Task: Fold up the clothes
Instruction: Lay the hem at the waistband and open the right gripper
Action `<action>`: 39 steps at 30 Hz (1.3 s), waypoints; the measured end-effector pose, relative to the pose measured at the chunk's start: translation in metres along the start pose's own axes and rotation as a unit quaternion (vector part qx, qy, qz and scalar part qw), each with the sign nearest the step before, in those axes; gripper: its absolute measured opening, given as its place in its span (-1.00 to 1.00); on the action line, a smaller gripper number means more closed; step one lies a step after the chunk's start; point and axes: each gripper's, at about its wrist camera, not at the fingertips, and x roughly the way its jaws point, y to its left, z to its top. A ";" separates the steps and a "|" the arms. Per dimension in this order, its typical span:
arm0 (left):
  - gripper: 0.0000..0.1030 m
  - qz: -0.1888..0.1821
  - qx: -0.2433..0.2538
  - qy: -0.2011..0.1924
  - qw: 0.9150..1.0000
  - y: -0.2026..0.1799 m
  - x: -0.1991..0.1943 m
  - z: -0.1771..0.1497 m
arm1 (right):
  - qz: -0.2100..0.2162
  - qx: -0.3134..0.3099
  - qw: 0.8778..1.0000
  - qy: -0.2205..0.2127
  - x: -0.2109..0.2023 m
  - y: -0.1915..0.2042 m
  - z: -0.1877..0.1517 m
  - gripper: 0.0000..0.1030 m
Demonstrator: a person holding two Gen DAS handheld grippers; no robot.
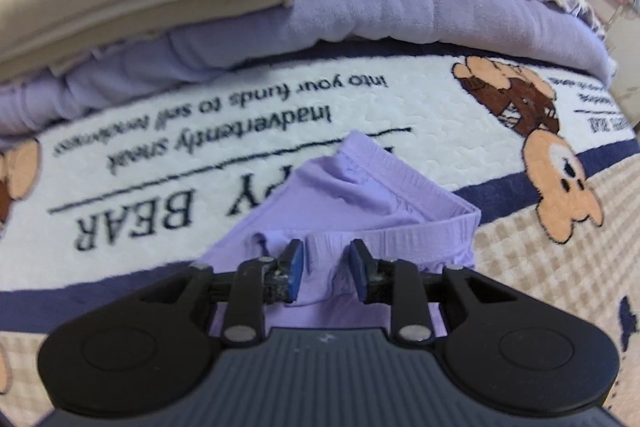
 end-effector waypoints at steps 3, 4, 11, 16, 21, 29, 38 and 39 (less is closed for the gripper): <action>-1.00 0.008 0.002 -0.004 1.000 0.001 -0.004 0.001 | 0.002 0.033 0.999 -0.019 -0.006 -0.005 0.005 -0.83; -1.00 0.008 0.001 -0.004 1.000 0.001 -0.006 0.003 | 0.001 0.042 0.999 -0.027 -0.009 -0.007 0.009 -0.84; -1.00 0.012 -0.009 -0.015 1.000 0.008 -0.013 0.011 | -0.013 0.106 0.992 -0.066 -0.018 -0.019 0.036 -0.84; -1.00 0.018 -0.017 -0.023 0.999 0.014 -0.019 0.016 | -0.028 0.121 0.990 -0.073 -0.007 -0.018 0.044 -0.84; -1.00 0.024 -0.025 -0.017 0.999 0.021 -0.018 0.020 | -0.033 0.125 0.989 -0.071 0.011 -0.014 0.047 -0.83; -0.89 0.011 -0.028 0.005 1.000 0.026 -0.009 0.020 | 0.017 0.125 0.986 -0.107 0.009 -0.013 0.050 -0.12; -0.55 -0.008 -0.021 0.007 1.000 0.027 -0.011 0.018 | 0.038 0.112 0.988 -0.098 -0.046 -0.017 0.040 -0.04; -0.48 -0.009 -0.021 0.007 1.000 0.027 -0.011 0.018 | 0.041 0.105 0.989 -0.095 -0.054 -0.016 0.035 -0.04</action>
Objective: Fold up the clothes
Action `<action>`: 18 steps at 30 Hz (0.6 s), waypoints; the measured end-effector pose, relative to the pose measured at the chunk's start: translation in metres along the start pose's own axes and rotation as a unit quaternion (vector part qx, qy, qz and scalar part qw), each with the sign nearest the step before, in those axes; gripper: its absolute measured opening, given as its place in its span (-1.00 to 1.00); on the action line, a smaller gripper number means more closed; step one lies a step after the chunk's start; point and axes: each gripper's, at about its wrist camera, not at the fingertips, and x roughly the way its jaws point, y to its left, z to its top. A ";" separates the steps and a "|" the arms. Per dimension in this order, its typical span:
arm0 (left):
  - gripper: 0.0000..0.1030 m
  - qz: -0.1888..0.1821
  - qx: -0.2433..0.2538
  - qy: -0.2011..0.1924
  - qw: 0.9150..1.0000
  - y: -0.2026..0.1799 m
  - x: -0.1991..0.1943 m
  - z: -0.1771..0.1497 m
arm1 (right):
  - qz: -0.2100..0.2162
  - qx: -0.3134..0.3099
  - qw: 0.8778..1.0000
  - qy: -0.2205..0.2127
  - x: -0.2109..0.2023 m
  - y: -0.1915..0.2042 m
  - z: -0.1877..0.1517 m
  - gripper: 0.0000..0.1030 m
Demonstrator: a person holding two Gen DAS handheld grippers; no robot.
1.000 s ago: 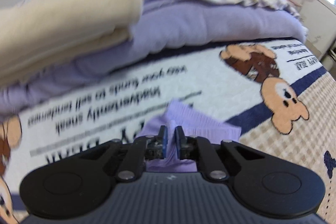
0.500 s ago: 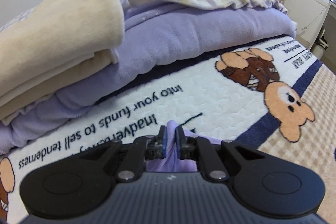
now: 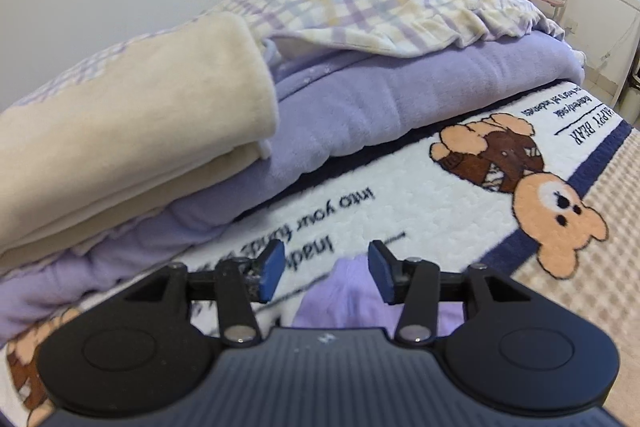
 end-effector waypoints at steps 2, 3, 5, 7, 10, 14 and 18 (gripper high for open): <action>-0.39 -0.004 0.005 0.004 1.000 -0.002 -0.001 -0.002 | 0.005 -0.014 1.000 0.008 -0.016 0.002 -0.008 -0.04; -0.33 -0.005 0.009 0.006 1.000 -0.003 -0.001 -0.002 | 0.005 -0.021 1.000 0.014 -0.023 0.003 -0.012 -0.04; -0.22 -0.006 0.013 0.007 1.000 -0.005 -0.002 -0.004 | 0.008 -0.031 0.999 0.024 -0.038 0.002 -0.023 -0.04; -0.17 -0.008 0.014 0.006 1.000 -0.006 -0.002 -0.005 | 0.008 -0.035 0.999 0.030 -0.052 0.002 -0.033 -0.04; -0.15 -0.010 0.008 0.004 1.000 -0.005 -0.002 -0.006 | 0.017 -0.043 0.998 0.040 -0.073 0.004 -0.047 -0.04; -0.07 -0.013 0.005 0.008 1.000 -0.005 -0.003 -0.005 | 0.029 -0.065 0.996 0.049 -0.100 0.011 -0.068 -0.04; 0.02 -0.015 0.014 0.014 1.000 -0.006 -0.004 -0.006 | 0.056 -0.070 0.994 0.063 -0.124 0.018 -0.094 -0.06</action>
